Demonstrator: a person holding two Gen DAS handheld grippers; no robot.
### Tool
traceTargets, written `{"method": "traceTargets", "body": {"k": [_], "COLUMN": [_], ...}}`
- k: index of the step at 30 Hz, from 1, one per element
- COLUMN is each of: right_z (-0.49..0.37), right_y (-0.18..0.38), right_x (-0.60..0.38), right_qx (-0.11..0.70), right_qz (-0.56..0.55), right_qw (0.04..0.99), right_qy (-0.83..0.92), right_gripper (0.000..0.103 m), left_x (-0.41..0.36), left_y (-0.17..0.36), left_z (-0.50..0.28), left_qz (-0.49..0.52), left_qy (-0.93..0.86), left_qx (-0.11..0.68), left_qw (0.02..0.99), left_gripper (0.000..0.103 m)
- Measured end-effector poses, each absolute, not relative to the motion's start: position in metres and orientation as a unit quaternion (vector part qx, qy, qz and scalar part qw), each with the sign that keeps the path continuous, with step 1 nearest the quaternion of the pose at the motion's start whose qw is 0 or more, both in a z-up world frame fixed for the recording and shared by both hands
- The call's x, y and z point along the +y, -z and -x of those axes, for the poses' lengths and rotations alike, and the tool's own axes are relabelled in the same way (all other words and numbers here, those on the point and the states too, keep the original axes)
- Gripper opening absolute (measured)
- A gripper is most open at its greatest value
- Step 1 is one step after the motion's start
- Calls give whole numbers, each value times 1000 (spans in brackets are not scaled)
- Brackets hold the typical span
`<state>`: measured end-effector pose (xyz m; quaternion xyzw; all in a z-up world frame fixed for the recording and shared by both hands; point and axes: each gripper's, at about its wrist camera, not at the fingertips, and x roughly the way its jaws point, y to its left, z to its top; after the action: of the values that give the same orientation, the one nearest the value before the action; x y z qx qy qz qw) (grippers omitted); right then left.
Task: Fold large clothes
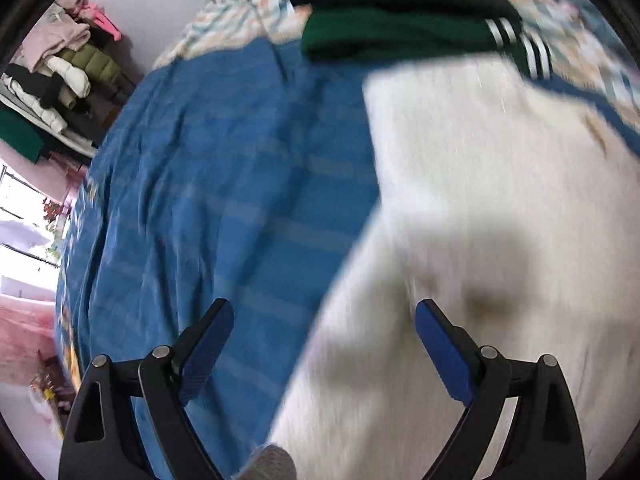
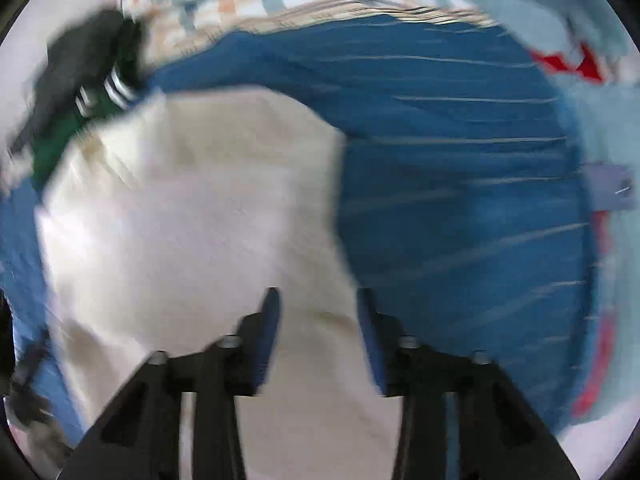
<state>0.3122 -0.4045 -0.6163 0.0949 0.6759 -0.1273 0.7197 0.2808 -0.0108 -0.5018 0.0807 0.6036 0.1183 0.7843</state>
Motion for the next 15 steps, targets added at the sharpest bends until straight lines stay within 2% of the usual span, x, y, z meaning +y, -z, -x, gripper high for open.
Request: {"method": "traceTargets", "body": {"k": [3, 8, 9, 10, 12, 13, 15], "right_z": [-294, -310, -316, -322, -331, -334, -331], "right_y": [637, 681, 693, 704, 715, 712, 708], "right_x": [-415, -417, -414, -413, -416, -428, -462], "right_qx": [708, 722, 724, 726, 716, 700, 679], "right_qz": [-42, -33, -27, -25, -29, -66, -168], "right_qw": [695, 690, 689, 687, 697, 711, 714], "right_qy": [115, 36, 20, 5, -11, -12, 7], "right_gripper": [46, 46, 46, 46, 37, 28, 27], "left_x": [-31, -53, -56, -57, -58, -58, -57], "left_y": [528, 564, 571, 573, 574, 574, 573], "left_z": [-258, -250, -249, -248, -245, -242, -240], "left_qz": [-107, -149, -149, -152, -149, -141, -124], "left_qy": [-122, -160, -174, -186, -208, -218, -233], "left_qx": [631, 629, 621, 614, 599, 593, 587], "left_qw": [759, 746, 750, 752, 758, 762, 765], "left_gripper": [94, 94, 95, 101, 103, 103, 103]}}
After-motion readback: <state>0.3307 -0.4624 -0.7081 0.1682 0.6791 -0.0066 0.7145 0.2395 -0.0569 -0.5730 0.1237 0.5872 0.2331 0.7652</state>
